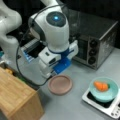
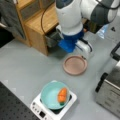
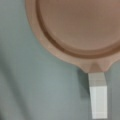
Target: Pick up the pan. Place the pan on the table. Pick up the bowl. Place the bowl on the stove.
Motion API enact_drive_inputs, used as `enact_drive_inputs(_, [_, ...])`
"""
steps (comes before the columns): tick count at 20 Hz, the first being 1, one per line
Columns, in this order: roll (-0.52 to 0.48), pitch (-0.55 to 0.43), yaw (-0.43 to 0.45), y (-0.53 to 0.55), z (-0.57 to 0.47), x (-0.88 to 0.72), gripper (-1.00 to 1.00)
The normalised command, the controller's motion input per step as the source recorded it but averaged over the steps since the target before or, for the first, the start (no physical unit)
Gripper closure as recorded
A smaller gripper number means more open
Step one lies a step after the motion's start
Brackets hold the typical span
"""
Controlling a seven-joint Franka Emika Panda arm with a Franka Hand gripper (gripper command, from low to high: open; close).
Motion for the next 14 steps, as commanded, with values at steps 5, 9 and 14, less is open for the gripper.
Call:
enact_drive_inputs(5, [-0.037,-0.282,-0.004,0.09,-0.14,-0.54,-1.0])
enact_drive_inputs(9, [-0.05,-0.236,0.024,0.07,-0.2,-0.42,-1.0])
enact_drive_inputs(14, [-0.15,-0.186,0.098,0.04,-0.24,-0.28,-1.0])
